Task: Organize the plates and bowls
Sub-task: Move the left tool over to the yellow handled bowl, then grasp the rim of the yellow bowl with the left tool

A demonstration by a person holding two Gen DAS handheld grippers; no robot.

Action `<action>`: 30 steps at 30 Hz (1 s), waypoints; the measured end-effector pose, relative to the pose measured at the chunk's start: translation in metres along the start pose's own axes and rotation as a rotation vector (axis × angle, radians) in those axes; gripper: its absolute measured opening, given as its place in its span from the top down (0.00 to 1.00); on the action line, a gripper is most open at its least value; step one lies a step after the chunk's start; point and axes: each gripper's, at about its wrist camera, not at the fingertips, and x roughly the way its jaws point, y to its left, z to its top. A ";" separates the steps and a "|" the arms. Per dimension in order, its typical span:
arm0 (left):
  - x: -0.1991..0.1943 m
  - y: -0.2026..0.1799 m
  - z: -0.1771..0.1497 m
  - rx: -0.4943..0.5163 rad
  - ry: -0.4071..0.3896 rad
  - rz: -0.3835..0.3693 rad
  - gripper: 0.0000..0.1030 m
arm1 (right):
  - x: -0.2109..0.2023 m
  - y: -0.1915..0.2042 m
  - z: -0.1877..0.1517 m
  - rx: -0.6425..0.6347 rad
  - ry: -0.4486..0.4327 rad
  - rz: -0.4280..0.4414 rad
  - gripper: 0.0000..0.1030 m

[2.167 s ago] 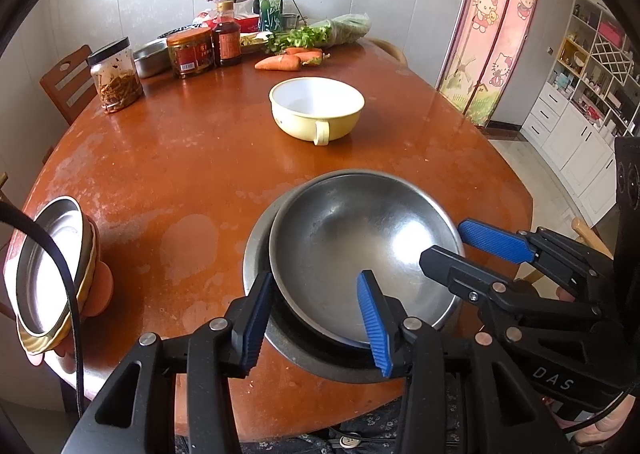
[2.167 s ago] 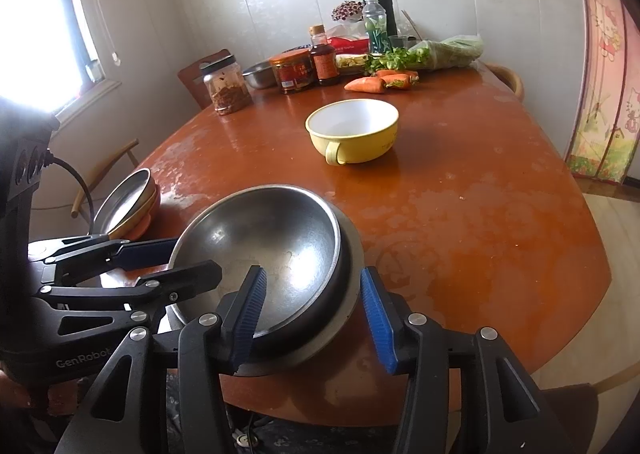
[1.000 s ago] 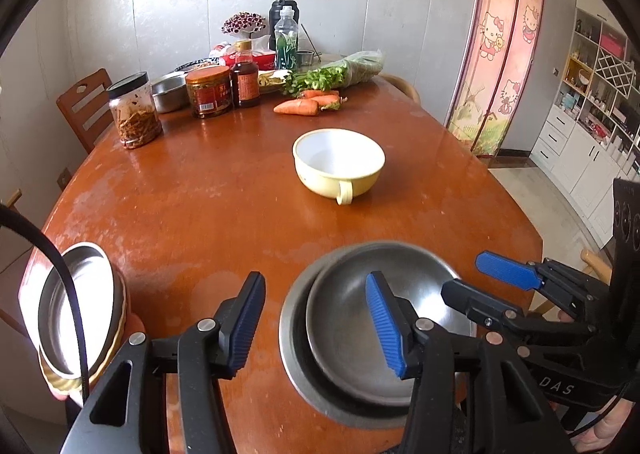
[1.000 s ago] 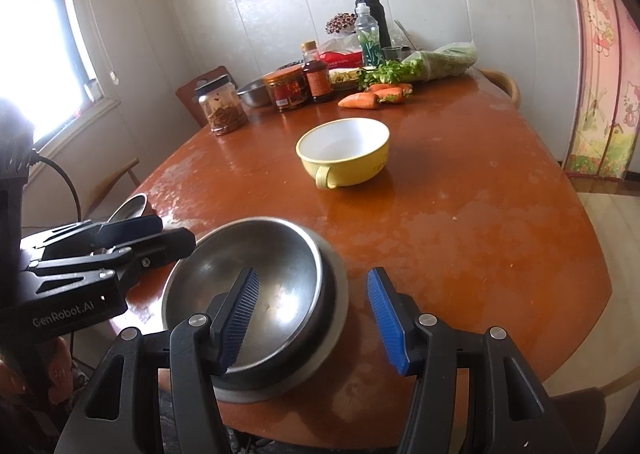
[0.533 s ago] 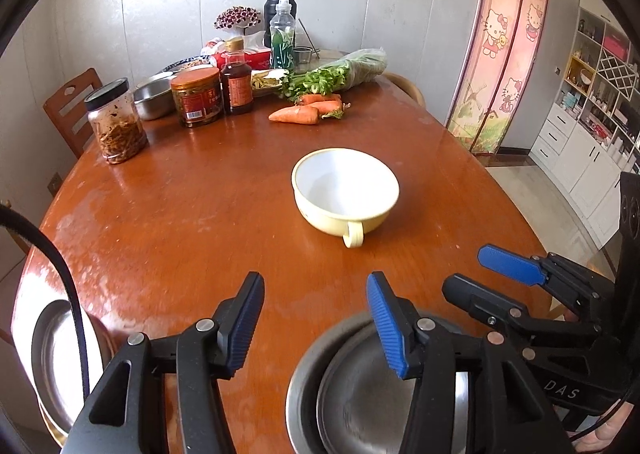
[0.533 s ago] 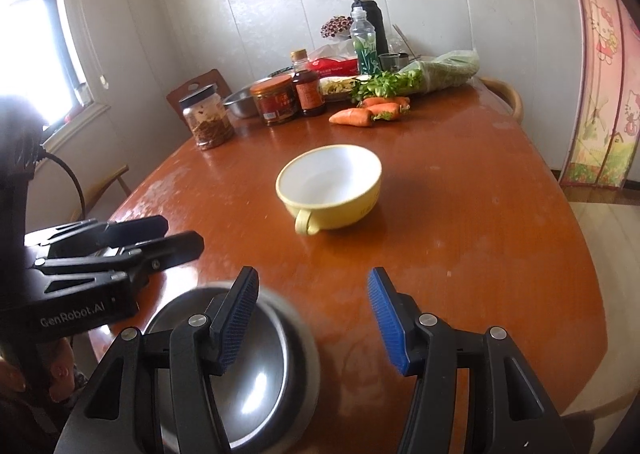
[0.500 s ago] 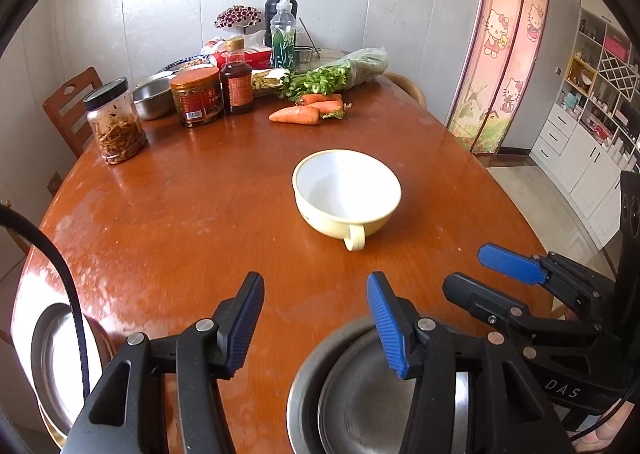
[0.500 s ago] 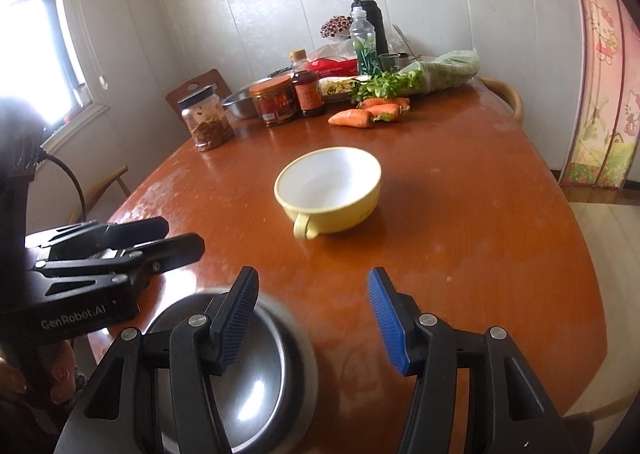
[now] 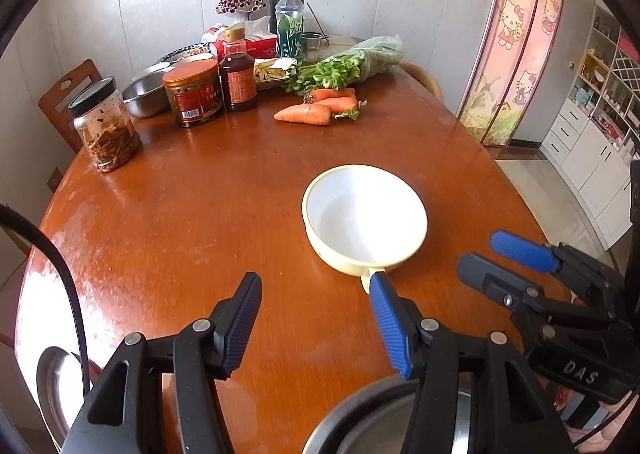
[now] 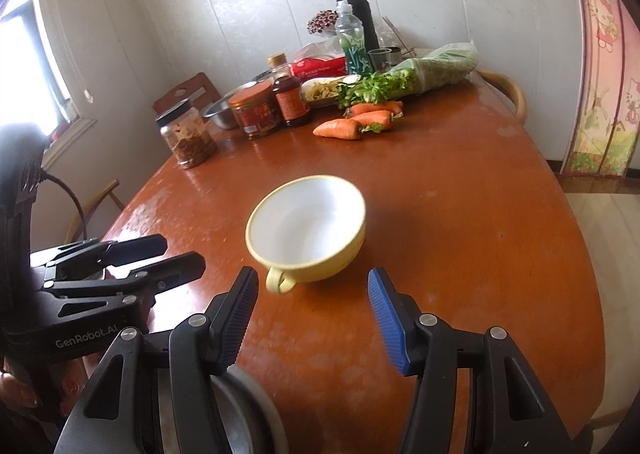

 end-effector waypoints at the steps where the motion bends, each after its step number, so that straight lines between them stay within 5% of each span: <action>1: 0.002 0.001 0.002 0.000 0.008 0.004 0.46 | 0.002 -0.001 0.002 -0.002 -0.001 -0.004 0.43; 19: 0.058 0.018 0.040 -0.035 0.103 0.004 0.46 | 0.057 -0.016 0.036 -0.029 0.066 -0.008 0.43; 30: 0.091 0.013 0.041 -0.034 0.172 -0.010 0.46 | 0.094 -0.022 0.029 -0.082 0.112 -0.018 0.65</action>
